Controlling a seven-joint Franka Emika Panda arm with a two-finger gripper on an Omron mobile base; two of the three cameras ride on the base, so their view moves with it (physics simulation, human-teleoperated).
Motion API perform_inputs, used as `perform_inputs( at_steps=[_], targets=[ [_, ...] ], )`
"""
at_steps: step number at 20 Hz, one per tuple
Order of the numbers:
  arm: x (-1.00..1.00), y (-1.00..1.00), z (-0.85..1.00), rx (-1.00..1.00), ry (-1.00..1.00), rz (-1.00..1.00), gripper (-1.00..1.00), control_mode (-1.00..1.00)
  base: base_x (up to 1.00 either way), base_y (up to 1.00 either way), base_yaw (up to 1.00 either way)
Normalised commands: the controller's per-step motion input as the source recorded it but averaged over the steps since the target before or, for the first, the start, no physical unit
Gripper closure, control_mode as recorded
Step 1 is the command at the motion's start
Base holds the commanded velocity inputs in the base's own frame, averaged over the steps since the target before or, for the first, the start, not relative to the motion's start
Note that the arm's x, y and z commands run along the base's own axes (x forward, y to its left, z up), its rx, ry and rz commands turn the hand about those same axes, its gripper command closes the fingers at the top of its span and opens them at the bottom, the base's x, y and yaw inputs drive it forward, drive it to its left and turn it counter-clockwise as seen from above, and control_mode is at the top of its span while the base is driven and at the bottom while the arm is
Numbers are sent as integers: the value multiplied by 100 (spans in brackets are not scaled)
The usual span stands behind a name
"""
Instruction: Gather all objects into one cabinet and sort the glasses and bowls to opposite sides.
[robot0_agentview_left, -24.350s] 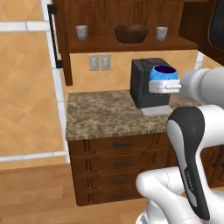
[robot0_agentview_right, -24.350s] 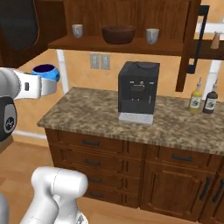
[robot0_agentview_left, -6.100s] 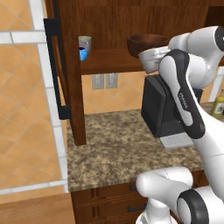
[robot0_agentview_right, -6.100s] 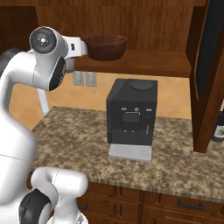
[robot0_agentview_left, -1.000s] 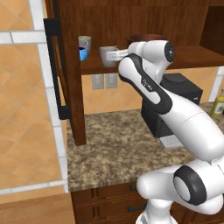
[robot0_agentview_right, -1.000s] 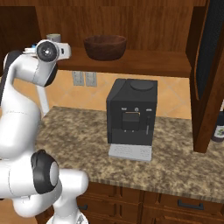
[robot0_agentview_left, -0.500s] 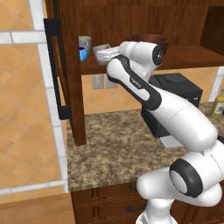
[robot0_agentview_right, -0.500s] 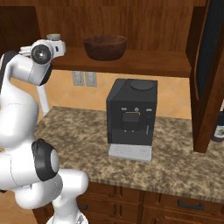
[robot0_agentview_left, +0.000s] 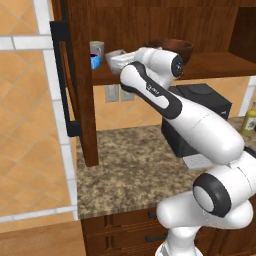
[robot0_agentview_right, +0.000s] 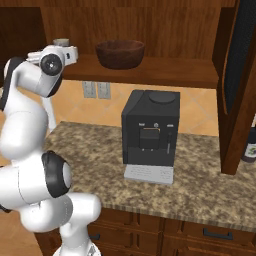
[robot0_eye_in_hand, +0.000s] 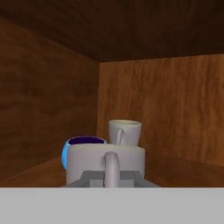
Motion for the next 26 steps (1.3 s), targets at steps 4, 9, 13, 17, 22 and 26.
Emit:
perform_inputs(
  at_steps=[4,9,13,17,22,26],
  targets=[
    [40,0,0,0,0,0,100,-100,0,0,0],
    [48,2,0,0,1,0,100,-100,0,0,0],
    [37,11,0,0,1,0,100,-100,0,0,0],
    [16,11,0,0,0,0,100,-100,0,0,0],
    [30,9,2,0,0,0,100,-100,0,0,0],
    [48,0,5,0,0,-2,100,-100,0,0,0]
  ],
)
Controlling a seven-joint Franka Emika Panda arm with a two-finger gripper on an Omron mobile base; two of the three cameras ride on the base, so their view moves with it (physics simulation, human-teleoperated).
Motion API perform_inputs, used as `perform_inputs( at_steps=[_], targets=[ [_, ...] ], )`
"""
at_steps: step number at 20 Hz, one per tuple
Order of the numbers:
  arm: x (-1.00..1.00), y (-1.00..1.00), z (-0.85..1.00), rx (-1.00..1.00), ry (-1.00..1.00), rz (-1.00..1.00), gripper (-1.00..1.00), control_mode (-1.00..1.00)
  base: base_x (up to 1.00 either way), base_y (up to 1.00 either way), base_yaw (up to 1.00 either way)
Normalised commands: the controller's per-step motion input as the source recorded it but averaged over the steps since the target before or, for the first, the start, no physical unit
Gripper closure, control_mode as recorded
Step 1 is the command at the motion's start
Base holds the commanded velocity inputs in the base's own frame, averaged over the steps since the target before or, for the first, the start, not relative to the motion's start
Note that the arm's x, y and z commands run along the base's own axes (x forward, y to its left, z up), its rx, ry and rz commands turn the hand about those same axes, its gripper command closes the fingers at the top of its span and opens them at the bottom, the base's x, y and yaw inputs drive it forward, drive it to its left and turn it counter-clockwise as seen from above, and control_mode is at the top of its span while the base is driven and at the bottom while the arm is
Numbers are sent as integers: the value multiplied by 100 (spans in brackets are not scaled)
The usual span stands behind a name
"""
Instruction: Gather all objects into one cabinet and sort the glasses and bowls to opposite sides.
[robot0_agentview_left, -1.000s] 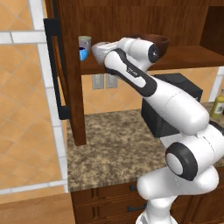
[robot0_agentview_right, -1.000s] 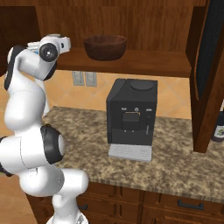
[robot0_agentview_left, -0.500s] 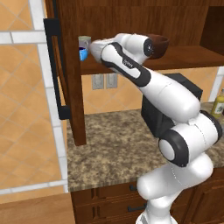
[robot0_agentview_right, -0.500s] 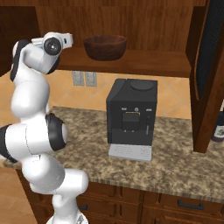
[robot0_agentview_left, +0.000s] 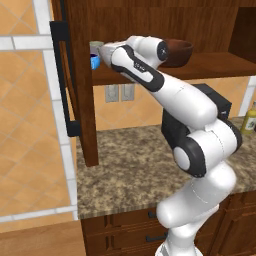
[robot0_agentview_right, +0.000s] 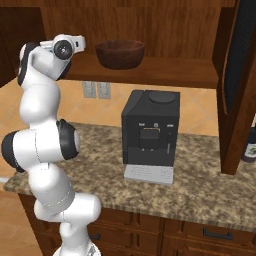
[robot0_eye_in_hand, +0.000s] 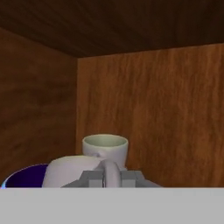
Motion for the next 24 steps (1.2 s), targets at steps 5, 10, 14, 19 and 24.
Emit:
perform_inputs(
  at_steps=[5,10,14,19,24],
  targets=[
    [44,0,0,0,0,-4,100,-100,0,0,0],
    [32,0,-1,0,-1,-5,100,-100,0,0,0],
    [9,0,-11,0,-1,-5,100,-100,0,0,0],
    [-11,0,-25,0,3,-3,100,-100,0,0,0],
    [-43,0,-37,0,14,0,100,-100,0,0,0]
  ],
)
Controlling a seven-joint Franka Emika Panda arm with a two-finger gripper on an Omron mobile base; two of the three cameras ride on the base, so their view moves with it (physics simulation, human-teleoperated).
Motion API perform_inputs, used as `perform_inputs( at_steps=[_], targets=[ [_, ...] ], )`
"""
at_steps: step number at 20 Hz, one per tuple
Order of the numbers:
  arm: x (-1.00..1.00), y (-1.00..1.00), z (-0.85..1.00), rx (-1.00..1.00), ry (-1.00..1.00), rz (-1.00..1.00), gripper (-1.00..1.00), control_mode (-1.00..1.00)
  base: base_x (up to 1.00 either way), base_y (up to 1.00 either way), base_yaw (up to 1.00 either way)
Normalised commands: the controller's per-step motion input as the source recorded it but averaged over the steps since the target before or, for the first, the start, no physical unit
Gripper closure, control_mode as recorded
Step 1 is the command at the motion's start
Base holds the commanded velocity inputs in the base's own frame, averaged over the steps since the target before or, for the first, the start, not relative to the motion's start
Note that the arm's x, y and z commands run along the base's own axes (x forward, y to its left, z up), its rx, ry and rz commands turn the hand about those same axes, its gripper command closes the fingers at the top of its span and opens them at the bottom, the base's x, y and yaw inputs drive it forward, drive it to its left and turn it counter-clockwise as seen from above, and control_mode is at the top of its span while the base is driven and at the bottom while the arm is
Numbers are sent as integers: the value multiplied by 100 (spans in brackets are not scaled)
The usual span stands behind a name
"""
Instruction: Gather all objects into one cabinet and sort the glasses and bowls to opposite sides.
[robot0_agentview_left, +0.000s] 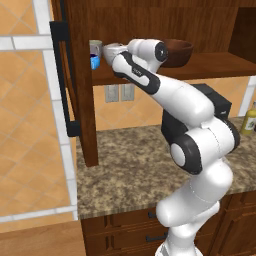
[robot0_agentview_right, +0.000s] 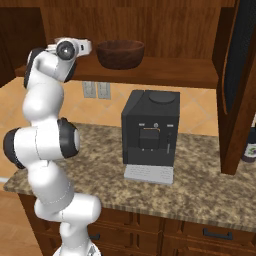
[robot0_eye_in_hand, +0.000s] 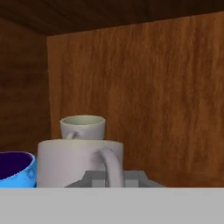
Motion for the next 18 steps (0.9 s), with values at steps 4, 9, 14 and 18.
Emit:
perform_inputs(
  at_steps=[4,9,14,18],
  targets=[
    [-46,0,-28,0,18,0,100,-100,0,0,0],
    [-16,1,-4,-3,18,0,100,-100,0,0,0],
    [0,1,0,-2,7,0,100,-100,0,0,0],
    [-3,2,-6,-1,2,0,100,-100,0,0,0]
  ],
)
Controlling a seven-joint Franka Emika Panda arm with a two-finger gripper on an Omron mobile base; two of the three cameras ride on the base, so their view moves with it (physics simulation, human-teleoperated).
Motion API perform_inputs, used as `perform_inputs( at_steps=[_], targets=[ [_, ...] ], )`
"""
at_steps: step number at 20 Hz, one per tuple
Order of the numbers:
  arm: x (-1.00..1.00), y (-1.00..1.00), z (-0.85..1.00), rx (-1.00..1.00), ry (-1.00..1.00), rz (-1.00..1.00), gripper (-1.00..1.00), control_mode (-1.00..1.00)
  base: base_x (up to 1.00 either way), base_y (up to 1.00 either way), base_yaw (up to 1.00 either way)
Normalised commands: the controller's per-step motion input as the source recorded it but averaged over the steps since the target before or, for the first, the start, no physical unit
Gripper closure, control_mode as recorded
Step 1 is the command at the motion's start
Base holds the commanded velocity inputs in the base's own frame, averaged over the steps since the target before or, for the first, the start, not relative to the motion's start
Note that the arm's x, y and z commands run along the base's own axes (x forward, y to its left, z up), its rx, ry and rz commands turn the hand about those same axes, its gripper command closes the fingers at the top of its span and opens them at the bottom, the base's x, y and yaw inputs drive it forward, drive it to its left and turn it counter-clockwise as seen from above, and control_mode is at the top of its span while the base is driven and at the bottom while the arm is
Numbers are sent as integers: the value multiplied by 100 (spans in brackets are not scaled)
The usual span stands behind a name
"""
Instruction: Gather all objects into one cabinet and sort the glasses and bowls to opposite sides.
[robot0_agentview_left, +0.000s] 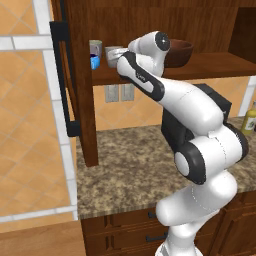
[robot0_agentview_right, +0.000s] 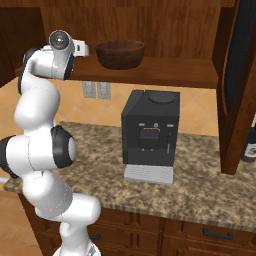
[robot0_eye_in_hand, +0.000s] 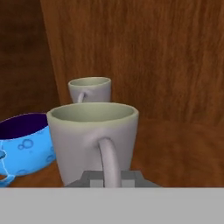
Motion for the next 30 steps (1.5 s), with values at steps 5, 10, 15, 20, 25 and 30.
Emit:
perform_inputs(
  at_steps=[5,10,15,20,25,30],
  targets=[
    [-25,0,-22,0,0,0,100,-100,0,0,0],
    [-13,0,-7,0,0,0,100,-100,0,0,0],
    [0,0,0,0,0,0,100,-100,0,0,0],
    [0,0,0,0,0,0,100,-100,0,0,0],
    [0,0,0,0,0,0,-100,-100,0,0,0],
    [0,0,0,0,0,0,-100,-100,0,0,0]
  ],
)
